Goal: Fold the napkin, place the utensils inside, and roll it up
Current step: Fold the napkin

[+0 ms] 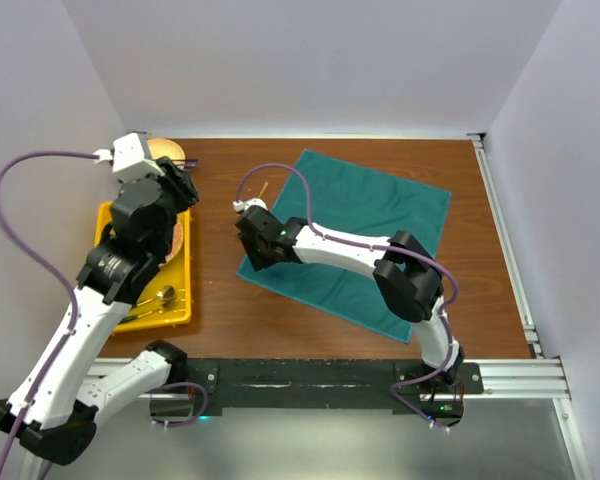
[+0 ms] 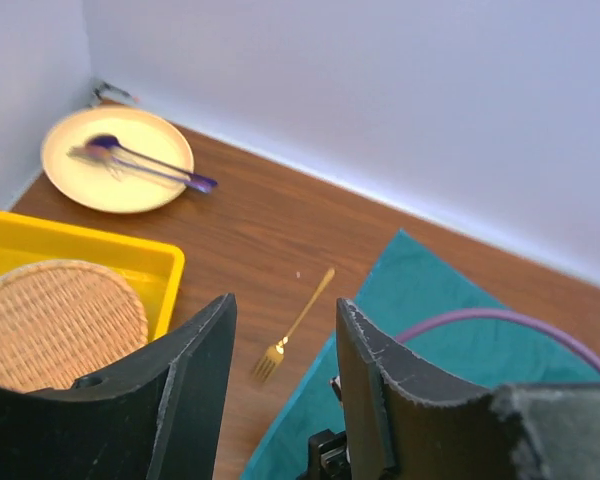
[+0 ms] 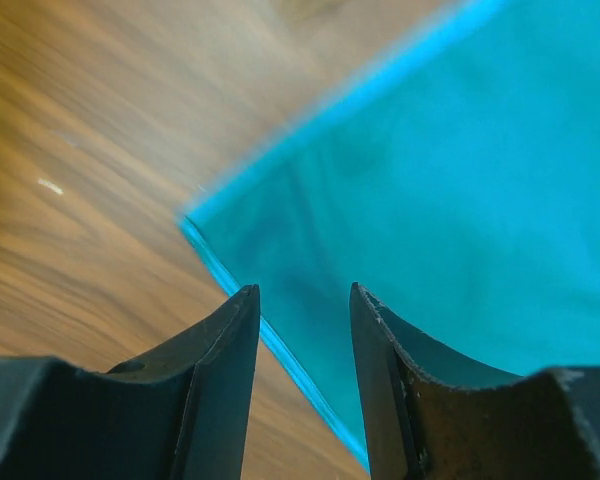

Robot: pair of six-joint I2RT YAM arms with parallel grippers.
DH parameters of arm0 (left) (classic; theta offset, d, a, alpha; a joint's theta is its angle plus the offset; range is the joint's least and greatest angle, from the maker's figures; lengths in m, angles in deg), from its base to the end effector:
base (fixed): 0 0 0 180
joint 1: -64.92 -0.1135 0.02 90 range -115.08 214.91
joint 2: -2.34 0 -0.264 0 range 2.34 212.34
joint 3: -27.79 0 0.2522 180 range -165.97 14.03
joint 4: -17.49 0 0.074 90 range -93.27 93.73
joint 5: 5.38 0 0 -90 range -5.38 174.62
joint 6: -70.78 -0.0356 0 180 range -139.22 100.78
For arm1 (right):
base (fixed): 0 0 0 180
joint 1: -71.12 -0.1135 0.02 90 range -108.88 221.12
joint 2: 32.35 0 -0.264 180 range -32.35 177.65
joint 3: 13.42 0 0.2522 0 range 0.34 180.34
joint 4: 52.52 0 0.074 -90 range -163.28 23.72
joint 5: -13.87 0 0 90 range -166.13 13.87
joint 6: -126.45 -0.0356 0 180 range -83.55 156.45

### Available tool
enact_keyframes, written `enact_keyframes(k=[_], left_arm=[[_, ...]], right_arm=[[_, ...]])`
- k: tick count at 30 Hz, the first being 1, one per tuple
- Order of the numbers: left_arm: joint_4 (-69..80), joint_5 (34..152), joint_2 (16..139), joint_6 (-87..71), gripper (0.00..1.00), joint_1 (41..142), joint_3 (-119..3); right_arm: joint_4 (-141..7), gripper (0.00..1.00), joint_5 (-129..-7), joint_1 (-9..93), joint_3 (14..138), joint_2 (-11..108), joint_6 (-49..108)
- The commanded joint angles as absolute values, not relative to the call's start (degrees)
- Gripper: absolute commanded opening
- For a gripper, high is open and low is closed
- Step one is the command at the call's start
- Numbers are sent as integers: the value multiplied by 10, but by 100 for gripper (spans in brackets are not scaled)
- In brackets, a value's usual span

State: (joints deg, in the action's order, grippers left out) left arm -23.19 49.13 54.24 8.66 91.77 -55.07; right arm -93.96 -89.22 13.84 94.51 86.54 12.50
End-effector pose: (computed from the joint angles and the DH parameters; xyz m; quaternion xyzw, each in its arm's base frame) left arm 0.1654 -0.0605 0.4336 -0.2030 0.7263 -0.0753 0.6524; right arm 0.2562 0.3839 0.2106 -0.2345 0.9115 0.1265 0.3133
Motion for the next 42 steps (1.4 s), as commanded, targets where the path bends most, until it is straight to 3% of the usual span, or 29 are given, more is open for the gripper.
enact_keyframes(k=[1,5,6,9,14,21,26,42], left_arm=[[-214,643,622,91,47,918,-513],[-105,762,725,107,33,919,-526],[-83,781,774,109,22,918,-531],[-38,835,896,137,0,917,-586],[20,926,1079,150,0,919,-698],[83,936,1254,151,0,919,-770],[138,912,1271,158,0,919,-760],[67,884,1376,179,0,900,-823]], right_arm=[[-1001,45,-978,175,865,759,56],[-1017,44,-986,205,721,638,18],[-1017,43,-991,219,694,608,8],[-1017,38,-1009,250,598,519,-8],[-1010,26,-1002,287,498,444,-20],[-999,25,-1000,310,456,453,-20],[-984,25,-980,314,447,486,-23],[-994,27,-939,315,380,457,-73]])
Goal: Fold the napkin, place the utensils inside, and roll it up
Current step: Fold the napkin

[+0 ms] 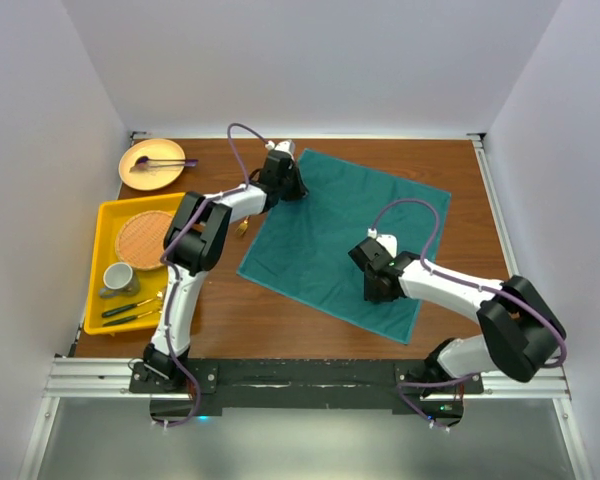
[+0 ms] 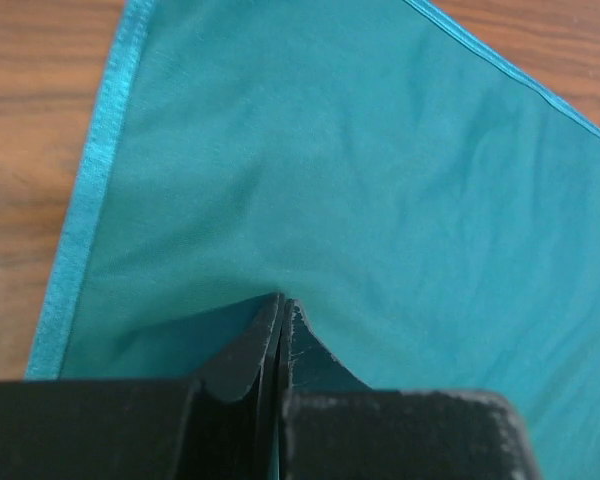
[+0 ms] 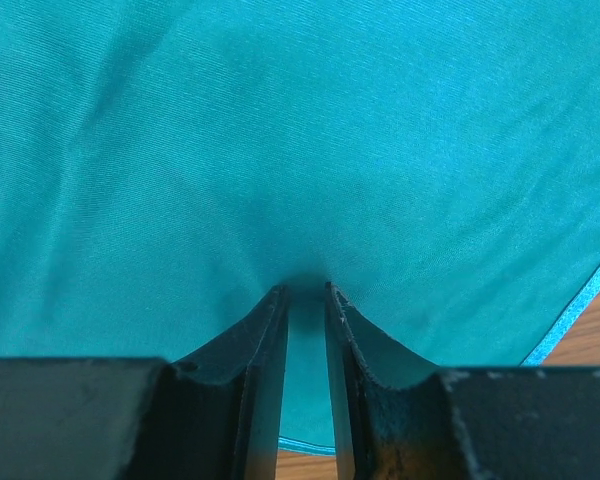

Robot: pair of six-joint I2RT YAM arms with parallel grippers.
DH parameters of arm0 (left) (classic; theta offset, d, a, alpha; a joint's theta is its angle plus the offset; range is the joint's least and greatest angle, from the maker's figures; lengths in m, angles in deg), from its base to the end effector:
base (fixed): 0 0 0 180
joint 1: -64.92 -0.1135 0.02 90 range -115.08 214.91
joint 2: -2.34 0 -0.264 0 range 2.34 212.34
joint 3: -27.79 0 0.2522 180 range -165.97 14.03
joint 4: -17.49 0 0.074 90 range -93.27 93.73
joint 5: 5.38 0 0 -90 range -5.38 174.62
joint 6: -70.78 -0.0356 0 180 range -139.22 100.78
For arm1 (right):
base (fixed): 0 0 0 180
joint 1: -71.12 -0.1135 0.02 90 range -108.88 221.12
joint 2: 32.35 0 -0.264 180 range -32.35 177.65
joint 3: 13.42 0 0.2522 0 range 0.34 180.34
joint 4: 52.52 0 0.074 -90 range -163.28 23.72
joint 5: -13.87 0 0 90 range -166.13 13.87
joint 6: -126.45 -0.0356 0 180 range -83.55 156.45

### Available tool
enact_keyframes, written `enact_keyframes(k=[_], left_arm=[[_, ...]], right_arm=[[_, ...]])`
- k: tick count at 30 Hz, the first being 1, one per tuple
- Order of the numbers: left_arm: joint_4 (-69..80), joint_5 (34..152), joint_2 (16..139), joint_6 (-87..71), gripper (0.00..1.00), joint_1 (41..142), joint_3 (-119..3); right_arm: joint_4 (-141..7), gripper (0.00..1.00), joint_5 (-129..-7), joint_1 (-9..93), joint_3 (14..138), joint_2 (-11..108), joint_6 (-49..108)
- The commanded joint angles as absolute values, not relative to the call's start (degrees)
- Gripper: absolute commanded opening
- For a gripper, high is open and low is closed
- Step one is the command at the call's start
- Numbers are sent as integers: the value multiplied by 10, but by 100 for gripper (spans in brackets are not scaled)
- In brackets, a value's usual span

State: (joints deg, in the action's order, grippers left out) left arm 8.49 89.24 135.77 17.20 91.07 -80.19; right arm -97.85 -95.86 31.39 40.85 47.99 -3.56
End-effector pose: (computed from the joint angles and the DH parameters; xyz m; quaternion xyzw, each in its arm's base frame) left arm 0.4651 -0.2315 0.1349 -0.0604 0.8822 -0.2723 0.3794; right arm 0.1896 0.1419 0.1610 0.0301 0.9722 -0.0277 0.2306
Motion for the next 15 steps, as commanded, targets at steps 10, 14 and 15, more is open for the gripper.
enact_keyframes(k=[10,14,15], left_arm=[[-43,932,1323,142,4,901,-894],[-135,922,1194,126,33,897,-892],[-158,908,1141,120,38,893,-887]], right_arm=[[-1035,40,-985,313,492,451,15],[-1042,63,-990,268,616,516,104],[-1042,66,-992,236,664,535,123]])
